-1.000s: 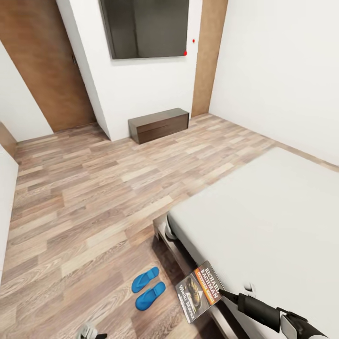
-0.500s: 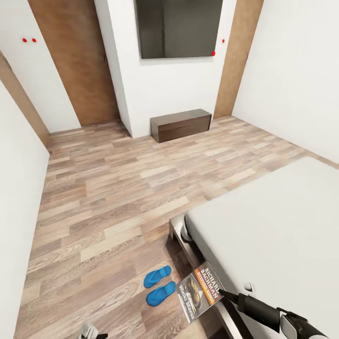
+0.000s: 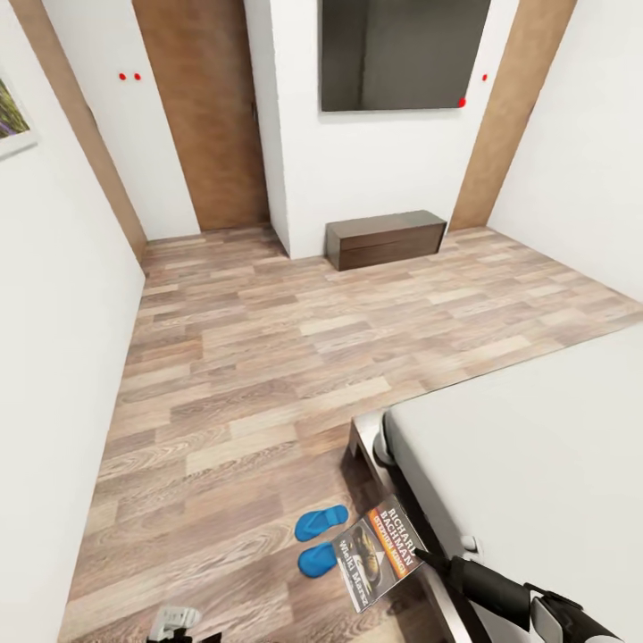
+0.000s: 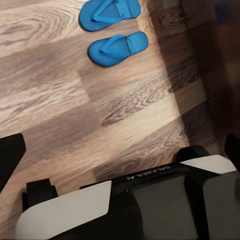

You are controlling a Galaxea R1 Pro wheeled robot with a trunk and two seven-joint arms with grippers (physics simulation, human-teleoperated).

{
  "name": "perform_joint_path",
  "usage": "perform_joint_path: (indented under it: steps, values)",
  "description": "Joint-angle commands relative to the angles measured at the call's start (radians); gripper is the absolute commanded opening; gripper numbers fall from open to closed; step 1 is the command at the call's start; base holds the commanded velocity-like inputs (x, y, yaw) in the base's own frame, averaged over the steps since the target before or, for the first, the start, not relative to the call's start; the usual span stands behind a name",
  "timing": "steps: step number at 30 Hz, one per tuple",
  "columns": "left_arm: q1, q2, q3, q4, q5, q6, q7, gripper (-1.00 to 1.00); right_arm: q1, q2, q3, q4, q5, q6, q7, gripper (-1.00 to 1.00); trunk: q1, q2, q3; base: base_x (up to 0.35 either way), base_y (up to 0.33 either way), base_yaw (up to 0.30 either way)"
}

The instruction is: In the bedroom, move the book from the bed onto either nightstand, and place the two sandals side by side next to the bed.

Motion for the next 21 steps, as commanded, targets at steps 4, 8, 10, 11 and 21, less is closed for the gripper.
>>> perform_joint_path:
  steps: [4, 8, 10, 11, 21]
  values:
    - [-0.001, -0.002, -0.010, 0.001, 0.005, -0.006, 0.067, 1.00, 0.000, 0.001, -0.003, 0.000, -0.004, 0.011, 0.004, -1.00, 0.000, -0.001, -0.001, 0.000, 0.000, 0.292]
    - [-0.001, -0.007, -0.010, -0.001, 0.003, -0.005, 0.136, 1.00, 0.000, 0.002, -0.003, 0.001, -0.003, 0.011, 0.003, -1.00, 0.000, -0.001, -0.001, 0.000, 0.000, 0.292]
    - [-0.001, -0.009, -0.007, -0.001, 0.005, -0.004, 0.150, 1.00, 0.000, 0.003, -0.003, 0.001, -0.003, 0.011, 0.003, -1.00, 0.000, -0.001, -0.001, 0.000, 0.000, 0.292]
    - [-0.001, -0.009, -0.006, -0.001, 0.006, -0.004, 0.152, 1.00, 0.000, 0.003, -0.003, 0.002, -0.003, 0.011, 0.002, -1.00, 0.000, -0.001, -0.001, 0.000, 0.000, 0.292]
    - [-0.001, -0.008, -0.002, 0.002, 0.030, -0.006, 0.164, 1.00, 0.000, 0.003, -0.003, 0.144, -0.001, -0.124, -0.002, -1.00, 0.000, -0.001, -0.004, 0.000, 0.000, 0.290]
